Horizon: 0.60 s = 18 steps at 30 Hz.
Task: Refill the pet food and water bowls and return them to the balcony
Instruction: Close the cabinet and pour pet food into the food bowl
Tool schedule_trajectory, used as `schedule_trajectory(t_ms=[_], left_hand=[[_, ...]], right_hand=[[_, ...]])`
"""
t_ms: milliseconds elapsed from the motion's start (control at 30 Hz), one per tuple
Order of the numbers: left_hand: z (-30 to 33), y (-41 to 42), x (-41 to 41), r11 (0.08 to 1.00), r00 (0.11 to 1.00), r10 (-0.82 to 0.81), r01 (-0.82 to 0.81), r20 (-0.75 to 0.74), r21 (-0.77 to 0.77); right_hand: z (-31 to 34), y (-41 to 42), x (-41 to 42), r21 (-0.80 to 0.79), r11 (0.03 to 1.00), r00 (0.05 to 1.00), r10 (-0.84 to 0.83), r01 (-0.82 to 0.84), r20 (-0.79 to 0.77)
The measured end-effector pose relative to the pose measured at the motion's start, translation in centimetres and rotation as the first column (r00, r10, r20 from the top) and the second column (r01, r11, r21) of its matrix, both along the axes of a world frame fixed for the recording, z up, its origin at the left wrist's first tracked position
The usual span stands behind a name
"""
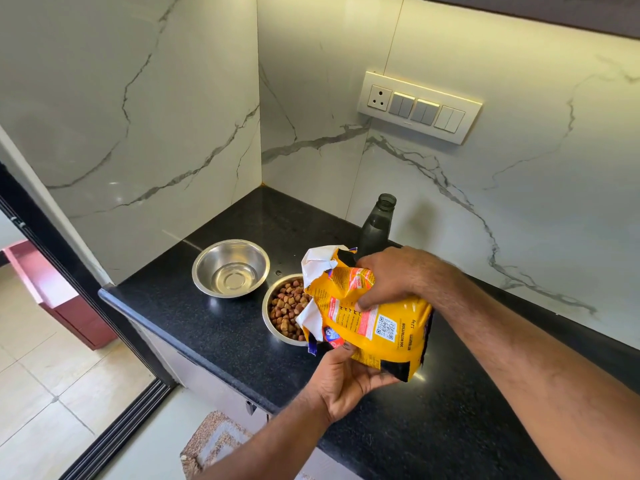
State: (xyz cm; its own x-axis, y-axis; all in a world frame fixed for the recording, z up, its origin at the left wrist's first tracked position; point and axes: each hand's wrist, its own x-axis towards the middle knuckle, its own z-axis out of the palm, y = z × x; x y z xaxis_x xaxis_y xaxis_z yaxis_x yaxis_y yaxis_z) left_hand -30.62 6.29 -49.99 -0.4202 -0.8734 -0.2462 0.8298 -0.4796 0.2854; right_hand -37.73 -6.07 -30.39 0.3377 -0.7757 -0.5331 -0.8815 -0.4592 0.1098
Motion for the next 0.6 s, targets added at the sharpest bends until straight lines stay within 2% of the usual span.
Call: schedule_trajectory(t_ms=[133,333,600], left_hand=[[0.1,0.4,-0.5,0.999,0.998,-0.030,0.031,0.049,-0.010],[0.4,1.1,-0.2,0.999,0.978,-0.016,0.026,0.209,-0.041],[0.4,1.1,1.1,0.993,0.900,-0.071,0.106,0.430,-0.058]], right_hand=[[-0.3,0.9,-2.2,0.001,1.000,0.998,-0.028,0.028,0.059],[-1.4,3.0,-5.9,-0.011,0.996,0.973,-0.080,0.084,0.216],[-4.1,6.3,-9.9,-0.013,0.983,0.873,-0.156,0.182,0.461]])
